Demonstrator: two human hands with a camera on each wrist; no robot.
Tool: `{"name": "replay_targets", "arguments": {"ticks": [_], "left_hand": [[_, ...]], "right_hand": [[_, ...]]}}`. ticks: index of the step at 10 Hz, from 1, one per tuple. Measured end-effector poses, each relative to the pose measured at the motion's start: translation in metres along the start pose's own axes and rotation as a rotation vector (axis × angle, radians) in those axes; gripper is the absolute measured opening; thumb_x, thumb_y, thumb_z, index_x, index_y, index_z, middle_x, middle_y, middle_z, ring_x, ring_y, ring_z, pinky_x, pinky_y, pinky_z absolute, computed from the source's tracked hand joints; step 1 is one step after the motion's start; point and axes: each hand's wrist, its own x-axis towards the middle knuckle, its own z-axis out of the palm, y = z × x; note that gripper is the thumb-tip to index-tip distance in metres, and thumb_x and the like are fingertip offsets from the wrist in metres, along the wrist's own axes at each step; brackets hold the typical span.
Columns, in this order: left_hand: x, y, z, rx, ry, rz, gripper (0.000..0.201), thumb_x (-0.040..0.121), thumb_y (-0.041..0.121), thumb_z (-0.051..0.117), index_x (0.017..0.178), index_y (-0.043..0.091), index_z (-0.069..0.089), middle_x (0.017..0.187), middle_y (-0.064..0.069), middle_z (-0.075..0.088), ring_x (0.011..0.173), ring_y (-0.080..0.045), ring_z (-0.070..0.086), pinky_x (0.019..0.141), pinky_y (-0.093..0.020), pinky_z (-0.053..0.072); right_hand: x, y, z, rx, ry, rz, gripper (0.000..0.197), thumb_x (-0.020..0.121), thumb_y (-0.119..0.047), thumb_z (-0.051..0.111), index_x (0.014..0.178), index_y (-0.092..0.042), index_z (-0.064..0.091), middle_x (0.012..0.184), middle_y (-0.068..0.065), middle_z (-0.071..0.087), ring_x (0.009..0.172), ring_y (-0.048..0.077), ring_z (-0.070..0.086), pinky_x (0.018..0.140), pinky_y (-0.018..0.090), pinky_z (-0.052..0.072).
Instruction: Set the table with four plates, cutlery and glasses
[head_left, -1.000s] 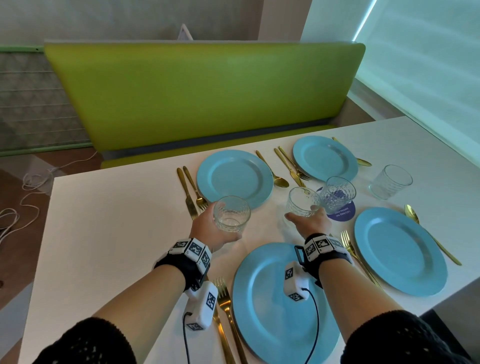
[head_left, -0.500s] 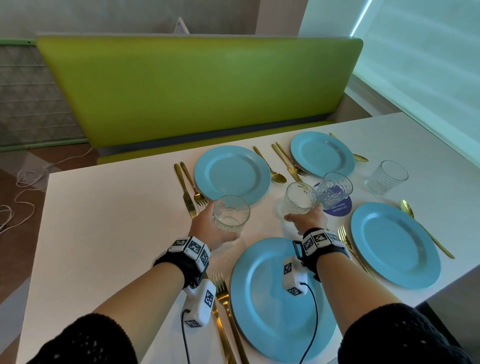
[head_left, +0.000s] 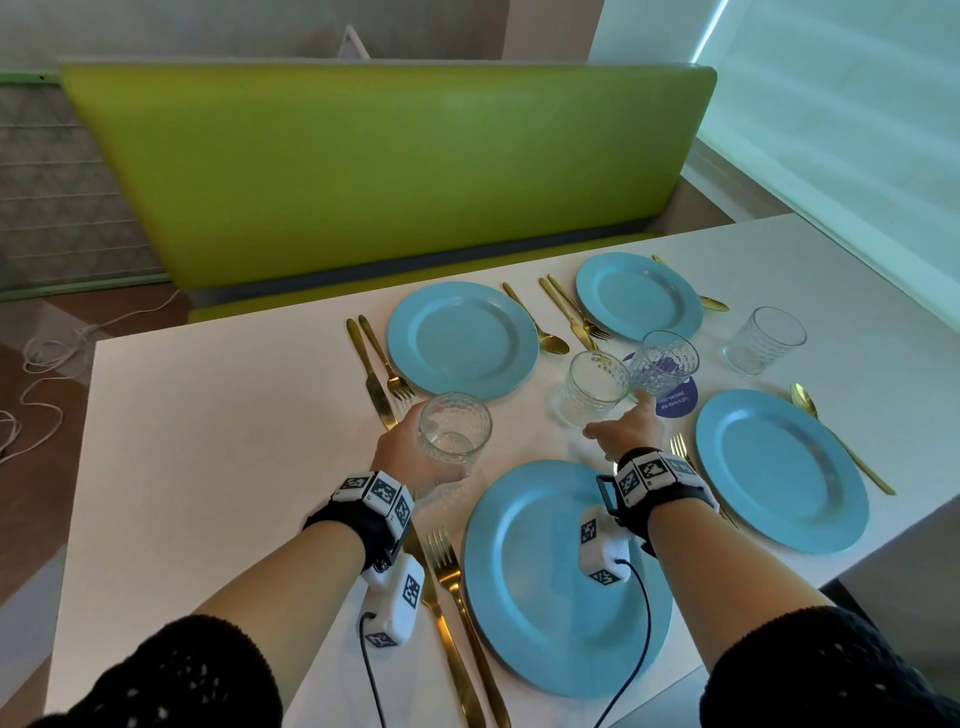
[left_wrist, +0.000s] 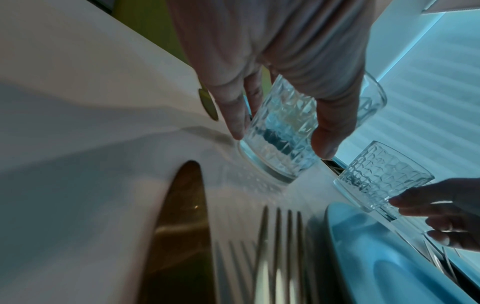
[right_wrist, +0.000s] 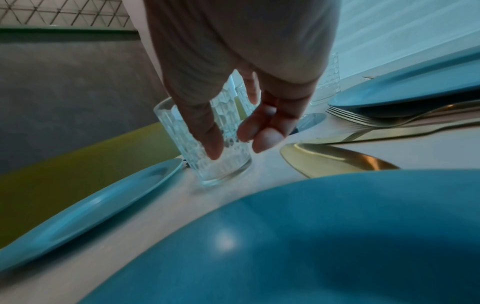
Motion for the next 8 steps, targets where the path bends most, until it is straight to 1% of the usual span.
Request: {"name": "replay_targets", "arguments": {"ticks": [1,2,3,4,5,6,7,8], "left_hand": [[0.001,-0.001,0.000,0.008,-0.005,-0.002,0.089,0.058,0.016,0.088,0.135,0.022,0.043,0.130,-0.005,0.057,0.121,-0.023,0.053,0.090,-0.020,0.039],[0.001,-0.001,0.000,0.023,-0.026,-0.011,0.092,0.060,0.016,0.087,0.138,0.022,0.038,0.134,-0.007,0.053,0.125,-0.025,0.050,0.095,-0.023,0.039],[0.000,0.005,-0.002,0.035,-0.063,-0.021,0.101,0.061,0.017,0.087,0.143,0.020,0.028,0.141,-0.007,0.046,0.131,-0.025,0.043,0.102,-0.028,0.037],[-0.003,0.010,-0.008,0.041,-0.086,-0.029,0.108,0.058,0.019,0.088,0.144,0.012,0.023,0.143,-0.007,0.041,0.133,-0.024,0.039,0.104,-0.028,0.034],[-0.008,0.014,-0.018,0.047,-0.092,-0.040,0.127,0.049,0.028,0.092,0.146,0.006,0.014,0.149,-0.010,0.034,0.138,-0.025,0.033,0.114,-0.035,0.031],[-0.016,0.020,-0.032,0.026,-0.093,0.004,0.139,0.046,0.028,0.093,0.150,0.009,0.002,0.154,-0.011,0.024,0.143,-0.025,0.026,0.118,-0.038,0.025],[-0.029,0.034,-0.050,0.011,-0.083,0.039,0.137,0.051,0.031,0.091,0.150,0.007,-0.001,0.157,-0.010,0.016,0.145,-0.025,0.020,0.119,-0.038,0.021],[-0.040,0.052,-0.066,0.005,-0.063,0.112,0.141,0.044,0.049,0.088,0.150,0.009,0.003,0.154,-0.011,0.024,0.142,-0.027,0.026,0.117,-0.043,0.026]], "right_hand": [[-0.001,-0.002,-0.003,0.017,0.015,-0.011,0.090,0.066,-0.010,0.079,0.140,-0.015,0.029,0.124,0.019,0.057,0.112,0.036,0.059,0.093,0.047,0.052],[-0.006,-0.005,-0.010,0.018,0.034,-0.031,0.086,0.068,-0.009,0.077,0.141,-0.015,0.030,0.129,0.017,0.054,0.112,0.035,0.059,0.095,0.045,0.051],[-0.012,-0.005,-0.022,0.005,0.064,-0.024,0.080,0.073,-0.008,0.074,0.141,-0.014,0.032,0.133,0.016,0.052,0.121,0.032,0.052,0.102,0.038,0.045],[-0.024,-0.005,-0.032,0.008,0.090,-0.011,0.075,0.076,-0.007,0.071,0.141,-0.012,0.035,0.134,0.014,0.052,0.126,0.030,0.048,0.102,0.034,0.040],[-0.043,-0.007,-0.038,0.036,0.105,0.001,0.072,0.076,-0.006,0.071,0.140,-0.012,0.037,0.133,0.013,0.052,0.125,0.028,0.049,0.101,0.031,0.040],[-0.068,-0.006,-0.044,0.065,0.140,-0.002,0.068,0.076,-0.007,0.069,0.137,-0.013,0.041,0.129,0.013,0.055,0.121,0.028,0.052,0.097,0.031,0.042],[-0.102,-0.007,-0.056,0.072,0.157,-0.013,0.059,0.078,-0.011,0.067,0.133,-0.013,0.045,0.121,0.012,0.060,0.116,0.028,0.055,0.096,0.031,0.043],[-0.123,-0.001,-0.068,0.106,0.193,-0.040,0.051,0.076,-0.015,0.068,0.125,-0.016,0.053,0.115,0.011,0.065,0.108,0.029,0.061,0.096,0.037,0.049]]}}
